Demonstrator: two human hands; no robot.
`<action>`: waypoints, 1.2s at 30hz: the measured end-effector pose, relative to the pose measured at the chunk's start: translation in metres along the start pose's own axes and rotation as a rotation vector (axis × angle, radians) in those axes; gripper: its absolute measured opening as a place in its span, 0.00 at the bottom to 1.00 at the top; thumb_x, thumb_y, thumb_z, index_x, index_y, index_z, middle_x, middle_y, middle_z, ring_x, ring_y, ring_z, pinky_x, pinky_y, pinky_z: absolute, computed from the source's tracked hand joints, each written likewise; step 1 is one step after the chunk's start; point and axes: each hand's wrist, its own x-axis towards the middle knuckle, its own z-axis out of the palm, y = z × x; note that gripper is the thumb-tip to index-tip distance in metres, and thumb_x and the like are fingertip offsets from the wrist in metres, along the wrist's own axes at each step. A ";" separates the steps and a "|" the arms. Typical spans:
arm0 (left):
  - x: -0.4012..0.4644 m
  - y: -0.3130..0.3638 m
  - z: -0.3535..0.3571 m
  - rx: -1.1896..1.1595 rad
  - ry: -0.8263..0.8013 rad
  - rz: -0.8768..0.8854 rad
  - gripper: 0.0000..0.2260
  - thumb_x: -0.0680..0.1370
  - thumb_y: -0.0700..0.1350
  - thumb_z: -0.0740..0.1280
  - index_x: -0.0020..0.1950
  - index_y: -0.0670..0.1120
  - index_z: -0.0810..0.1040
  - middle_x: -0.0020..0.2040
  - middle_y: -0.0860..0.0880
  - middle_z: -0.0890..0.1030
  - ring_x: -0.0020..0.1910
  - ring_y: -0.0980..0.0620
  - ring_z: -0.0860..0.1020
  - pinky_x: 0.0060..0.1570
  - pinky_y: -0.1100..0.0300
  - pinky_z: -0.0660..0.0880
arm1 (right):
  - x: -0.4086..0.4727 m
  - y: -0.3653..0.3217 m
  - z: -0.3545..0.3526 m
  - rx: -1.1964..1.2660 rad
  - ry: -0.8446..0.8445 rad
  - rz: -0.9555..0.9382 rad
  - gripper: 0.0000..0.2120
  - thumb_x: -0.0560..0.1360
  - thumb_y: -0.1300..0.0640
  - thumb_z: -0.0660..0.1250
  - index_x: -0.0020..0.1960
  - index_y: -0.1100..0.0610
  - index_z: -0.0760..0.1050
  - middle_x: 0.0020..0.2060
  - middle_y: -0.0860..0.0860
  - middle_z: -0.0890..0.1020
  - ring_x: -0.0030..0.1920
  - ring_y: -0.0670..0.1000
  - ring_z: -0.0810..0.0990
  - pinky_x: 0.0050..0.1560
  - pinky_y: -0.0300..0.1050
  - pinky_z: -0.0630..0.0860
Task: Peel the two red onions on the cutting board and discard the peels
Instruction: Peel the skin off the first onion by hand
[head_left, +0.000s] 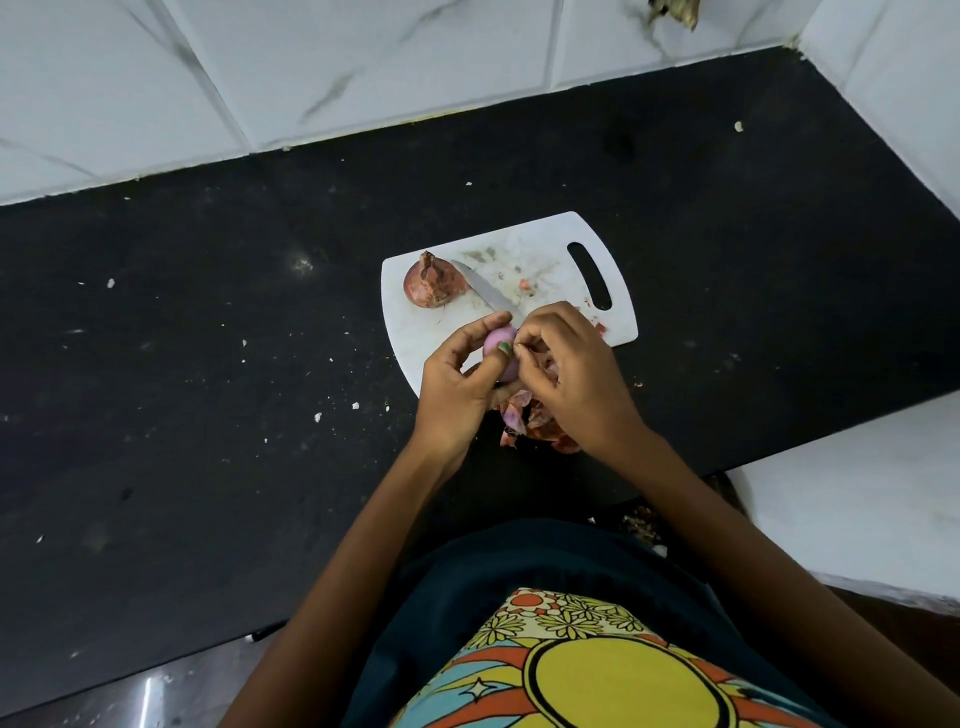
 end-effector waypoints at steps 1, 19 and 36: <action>0.000 0.000 0.001 0.000 0.008 0.008 0.11 0.79 0.35 0.64 0.58 0.45 0.78 0.60 0.43 0.79 0.47 0.54 0.84 0.41 0.62 0.80 | 0.000 -0.001 0.001 -0.013 0.000 0.009 0.09 0.75 0.59 0.59 0.45 0.64 0.74 0.45 0.56 0.76 0.45 0.48 0.73 0.44 0.36 0.69; 0.002 0.006 0.000 -0.364 -0.063 -0.152 0.13 0.81 0.36 0.55 0.59 0.43 0.78 0.56 0.45 0.82 0.51 0.48 0.82 0.48 0.56 0.82 | -0.006 0.006 -0.012 0.403 0.101 0.591 0.05 0.75 0.64 0.68 0.50 0.58 0.78 0.44 0.53 0.83 0.44 0.50 0.83 0.48 0.50 0.82; 0.006 -0.004 -0.014 -0.437 -0.074 -0.281 0.19 0.80 0.41 0.50 0.61 0.40 0.77 0.61 0.40 0.79 0.53 0.44 0.81 0.45 0.56 0.82 | -0.002 0.002 -0.033 -0.238 -0.398 0.210 0.04 0.76 0.56 0.67 0.51 0.51 0.77 0.50 0.45 0.79 0.56 0.48 0.72 0.56 0.48 0.59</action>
